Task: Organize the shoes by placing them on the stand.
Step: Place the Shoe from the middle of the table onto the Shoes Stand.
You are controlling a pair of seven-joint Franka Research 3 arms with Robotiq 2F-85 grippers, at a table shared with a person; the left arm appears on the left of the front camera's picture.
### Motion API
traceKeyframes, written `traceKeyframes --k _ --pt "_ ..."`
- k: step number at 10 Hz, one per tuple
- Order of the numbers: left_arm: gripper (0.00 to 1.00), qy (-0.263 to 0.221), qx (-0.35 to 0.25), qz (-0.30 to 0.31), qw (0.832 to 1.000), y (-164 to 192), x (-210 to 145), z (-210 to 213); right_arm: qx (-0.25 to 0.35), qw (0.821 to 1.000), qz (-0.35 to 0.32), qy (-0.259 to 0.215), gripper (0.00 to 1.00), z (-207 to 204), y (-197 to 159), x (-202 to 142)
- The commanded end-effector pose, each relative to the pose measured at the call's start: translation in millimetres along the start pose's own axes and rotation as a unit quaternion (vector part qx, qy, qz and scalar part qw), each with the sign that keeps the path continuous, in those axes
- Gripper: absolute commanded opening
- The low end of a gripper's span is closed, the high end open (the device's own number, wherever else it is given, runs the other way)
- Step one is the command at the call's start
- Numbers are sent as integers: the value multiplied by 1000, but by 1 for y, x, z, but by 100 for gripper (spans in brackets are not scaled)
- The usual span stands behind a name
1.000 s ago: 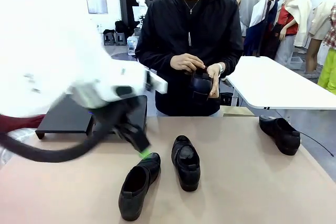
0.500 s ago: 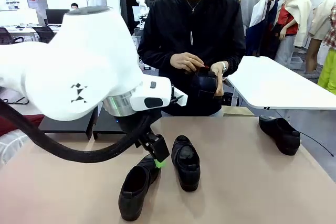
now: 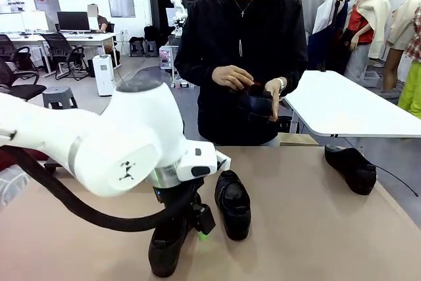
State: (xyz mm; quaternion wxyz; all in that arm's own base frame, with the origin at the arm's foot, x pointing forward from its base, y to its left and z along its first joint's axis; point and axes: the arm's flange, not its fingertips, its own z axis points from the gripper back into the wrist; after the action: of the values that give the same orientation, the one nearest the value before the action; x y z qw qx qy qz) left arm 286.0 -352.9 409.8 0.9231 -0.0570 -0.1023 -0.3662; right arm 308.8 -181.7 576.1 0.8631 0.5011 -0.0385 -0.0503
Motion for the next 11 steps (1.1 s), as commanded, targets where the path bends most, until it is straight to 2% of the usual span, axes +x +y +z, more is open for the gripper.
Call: traceKeyframes --k 1,2,4,6,7,8,11 --pt "96 19 3 29 999 -4 7 -24 8 1000 -7 0 100 3 6 -1" --pt "96 21 30 43 998 0 10 -37 8 1000 -7 0 100 3 6 -1" --pt "96 47 37 61 996 8 13 -55 8 1000 -7 0 100 3 6 -1" --pt "96 54 37 64 996 9 14 -59 8 1000 -7 0 100 3 6 -1" --pt "45 57 47 69 995 10 14 -59 8 1000 -7 0 100 3 6 -1" --pt "0 58 43 72 995 9 15 -59 8 1000 -7 0 100 3 6 -1" --pt "0 66 49 79 993 10 15 -59 8 1000 -7 0 100 3 6 -1"
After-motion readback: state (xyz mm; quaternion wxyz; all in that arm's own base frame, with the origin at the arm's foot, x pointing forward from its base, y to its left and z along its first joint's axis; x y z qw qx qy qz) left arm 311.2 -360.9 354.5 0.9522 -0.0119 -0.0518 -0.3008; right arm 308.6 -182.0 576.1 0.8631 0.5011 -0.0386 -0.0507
